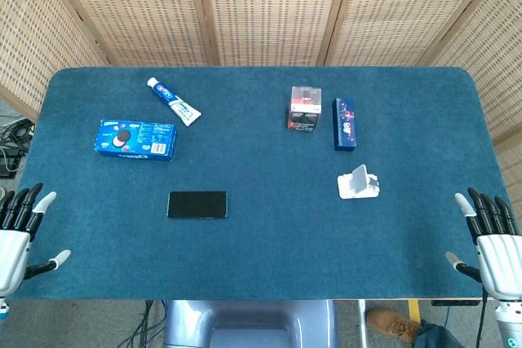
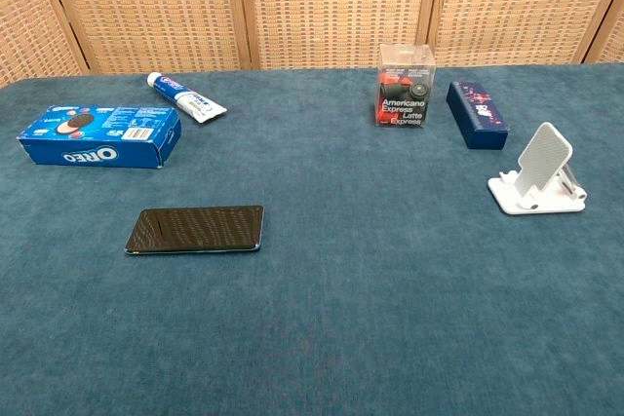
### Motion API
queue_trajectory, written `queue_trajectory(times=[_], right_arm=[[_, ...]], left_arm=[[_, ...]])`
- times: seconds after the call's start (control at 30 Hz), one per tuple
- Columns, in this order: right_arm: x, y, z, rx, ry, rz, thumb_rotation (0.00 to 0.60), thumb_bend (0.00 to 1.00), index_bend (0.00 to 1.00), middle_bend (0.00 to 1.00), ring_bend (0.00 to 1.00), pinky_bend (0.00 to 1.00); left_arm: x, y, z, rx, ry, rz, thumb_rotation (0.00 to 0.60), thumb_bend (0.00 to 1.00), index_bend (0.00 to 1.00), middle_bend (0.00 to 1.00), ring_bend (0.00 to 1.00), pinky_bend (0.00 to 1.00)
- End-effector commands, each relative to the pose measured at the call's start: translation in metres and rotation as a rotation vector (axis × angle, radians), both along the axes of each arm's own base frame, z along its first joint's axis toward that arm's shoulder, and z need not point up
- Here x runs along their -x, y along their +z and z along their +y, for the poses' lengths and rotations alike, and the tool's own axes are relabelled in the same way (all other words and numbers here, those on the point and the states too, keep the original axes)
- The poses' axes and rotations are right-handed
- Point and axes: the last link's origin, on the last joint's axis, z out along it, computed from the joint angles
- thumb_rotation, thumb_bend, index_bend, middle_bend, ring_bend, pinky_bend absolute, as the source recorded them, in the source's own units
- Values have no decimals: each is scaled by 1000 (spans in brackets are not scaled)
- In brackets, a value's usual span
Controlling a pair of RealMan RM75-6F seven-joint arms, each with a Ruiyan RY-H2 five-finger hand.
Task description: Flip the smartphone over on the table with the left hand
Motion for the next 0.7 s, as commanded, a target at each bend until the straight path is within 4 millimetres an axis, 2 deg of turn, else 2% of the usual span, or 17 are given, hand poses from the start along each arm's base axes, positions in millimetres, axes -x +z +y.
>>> queue_trajectory(times=[0.03,0.23,0.33,0.43,0.57,0.7], right_arm=[[0,0,0,0,0,-3,600,0,0,0,0,0],[0,2,1,3,-4,-14,600,0,0,0,0,0],[0,4,0,7,-7,-24,600,0,0,0,0,0],[2,6,-1,12,-16,-35,600,0,0,0,0,0],[4,10,-4,18,-24,-56,600,0,0,0,0,0],[8,14,-6,24,-37,-68,600,0,0,0,0,0]], left_arm=[[1,0,1,4,4,3,600,0,0,0,0,0],[2,-3,3,25,11,1,600,0,0,0,0,0],[-2,-14,10,74,5,-15,600,0,0,0,0,0],[-14,-31,30,124,-16,-22,600,0,0,0,0,0],[-50,-76,74,260,-75,12,600,0,2,0,0,0],[-78,-111,108,335,-91,46,600,43,107,0,0,0]])
